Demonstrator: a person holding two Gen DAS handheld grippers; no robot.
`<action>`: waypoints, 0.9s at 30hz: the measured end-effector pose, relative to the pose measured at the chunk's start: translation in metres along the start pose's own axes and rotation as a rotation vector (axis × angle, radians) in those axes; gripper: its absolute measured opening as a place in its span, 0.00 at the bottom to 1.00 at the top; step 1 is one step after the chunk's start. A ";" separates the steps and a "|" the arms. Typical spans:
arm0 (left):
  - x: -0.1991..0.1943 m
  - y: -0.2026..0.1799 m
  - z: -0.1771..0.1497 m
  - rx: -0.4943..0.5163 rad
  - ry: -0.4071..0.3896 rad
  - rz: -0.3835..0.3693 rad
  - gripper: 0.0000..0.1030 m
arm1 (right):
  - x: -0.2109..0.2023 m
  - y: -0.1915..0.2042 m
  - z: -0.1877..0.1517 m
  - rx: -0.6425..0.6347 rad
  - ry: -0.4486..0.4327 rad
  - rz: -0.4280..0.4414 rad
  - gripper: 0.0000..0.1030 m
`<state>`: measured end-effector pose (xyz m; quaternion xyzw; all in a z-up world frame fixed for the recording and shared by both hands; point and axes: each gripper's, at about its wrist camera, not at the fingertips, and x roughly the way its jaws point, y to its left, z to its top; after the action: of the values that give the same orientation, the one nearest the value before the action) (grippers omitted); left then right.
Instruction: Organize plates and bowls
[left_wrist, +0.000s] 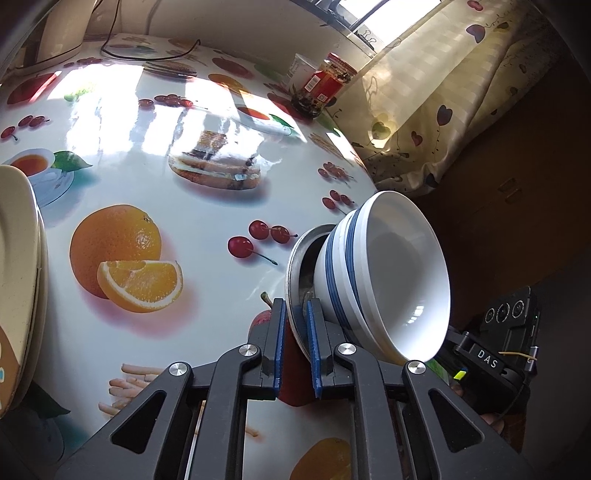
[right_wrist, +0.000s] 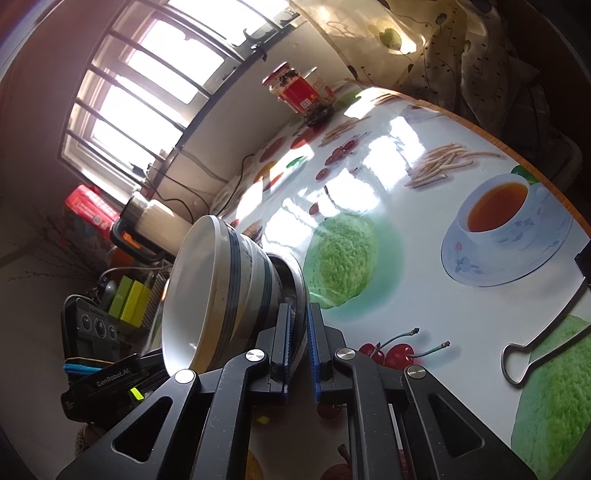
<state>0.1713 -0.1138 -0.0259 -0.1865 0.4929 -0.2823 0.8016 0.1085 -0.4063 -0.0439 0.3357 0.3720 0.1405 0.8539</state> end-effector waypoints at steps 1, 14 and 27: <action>0.000 0.000 0.000 0.000 0.000 0.000 0.11 | 0.000 0.000 0.000 -0.003 -0.001 0.000 0.09; 0.000 -0.002 0.002 0.012 -0.003 0.012 0.11 | -0.001 0.000 -0.001 0.006 -0.004 0.010 0.09; -0.001 -0.002 0.001 0.018 -0.006 0.019 0.11 | -0.001 0.000 -0.001 0.010 -0.010 0.012 0.09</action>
<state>0.1709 -0.1147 -0.0231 -0.1754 0.4898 -0.2786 0.8073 0.1069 -0.4061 -0.0440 0.3430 0.3662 0.1420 0.8533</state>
